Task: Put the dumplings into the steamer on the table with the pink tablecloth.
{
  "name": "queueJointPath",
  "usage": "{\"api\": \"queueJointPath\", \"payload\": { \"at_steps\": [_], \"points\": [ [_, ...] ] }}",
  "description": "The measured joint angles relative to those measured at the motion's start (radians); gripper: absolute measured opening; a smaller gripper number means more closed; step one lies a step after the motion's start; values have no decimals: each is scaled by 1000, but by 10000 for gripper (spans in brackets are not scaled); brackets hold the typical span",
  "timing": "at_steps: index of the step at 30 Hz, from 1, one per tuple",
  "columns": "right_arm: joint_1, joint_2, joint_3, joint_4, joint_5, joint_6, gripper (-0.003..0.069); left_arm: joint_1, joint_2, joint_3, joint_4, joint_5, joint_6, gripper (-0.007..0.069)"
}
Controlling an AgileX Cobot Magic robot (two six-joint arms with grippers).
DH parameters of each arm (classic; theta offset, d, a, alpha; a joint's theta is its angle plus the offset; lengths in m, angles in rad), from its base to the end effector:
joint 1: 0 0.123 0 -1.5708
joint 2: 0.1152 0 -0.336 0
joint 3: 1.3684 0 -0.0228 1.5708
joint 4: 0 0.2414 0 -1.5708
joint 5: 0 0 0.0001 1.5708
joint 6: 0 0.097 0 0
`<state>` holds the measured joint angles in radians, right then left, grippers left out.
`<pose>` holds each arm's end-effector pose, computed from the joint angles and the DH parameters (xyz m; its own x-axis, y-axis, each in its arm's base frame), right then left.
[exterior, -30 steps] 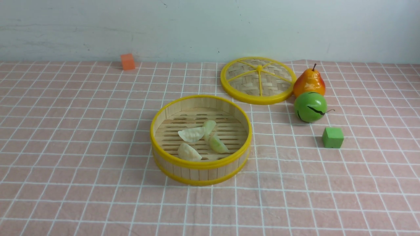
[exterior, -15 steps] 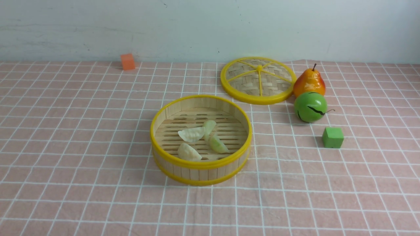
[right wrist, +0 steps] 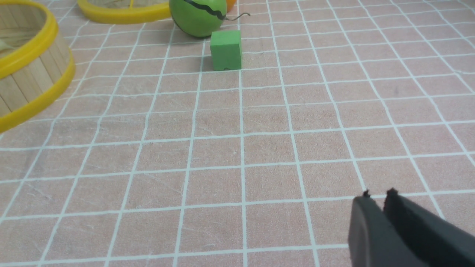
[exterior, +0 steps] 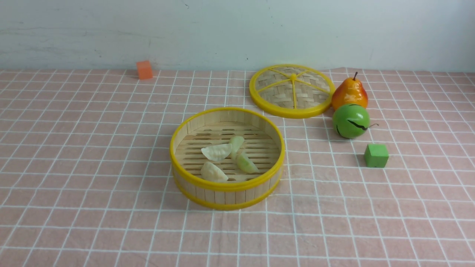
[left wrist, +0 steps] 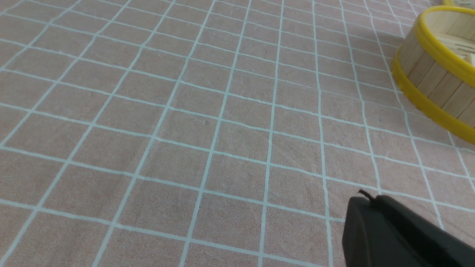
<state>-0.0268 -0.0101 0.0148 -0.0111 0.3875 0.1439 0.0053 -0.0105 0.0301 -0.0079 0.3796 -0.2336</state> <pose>-0.0030 -0.0003 0.1716 -0.2934 0.1411 -0.9455 0.0705 0.9895 0.1258 -0.0026 -0.0003 0.1673 -0.2975 -0.2402 -0.9240 -0.0757 0.9707 -0.2280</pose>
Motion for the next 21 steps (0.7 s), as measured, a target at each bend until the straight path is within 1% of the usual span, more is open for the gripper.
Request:
{"api": "queueJointPath", "payload": {
  "at_steps": [21],
  "points": [
    [0,0,0,0,0,0,95,0,0,0,0,0,0,-13]
  ]
}}
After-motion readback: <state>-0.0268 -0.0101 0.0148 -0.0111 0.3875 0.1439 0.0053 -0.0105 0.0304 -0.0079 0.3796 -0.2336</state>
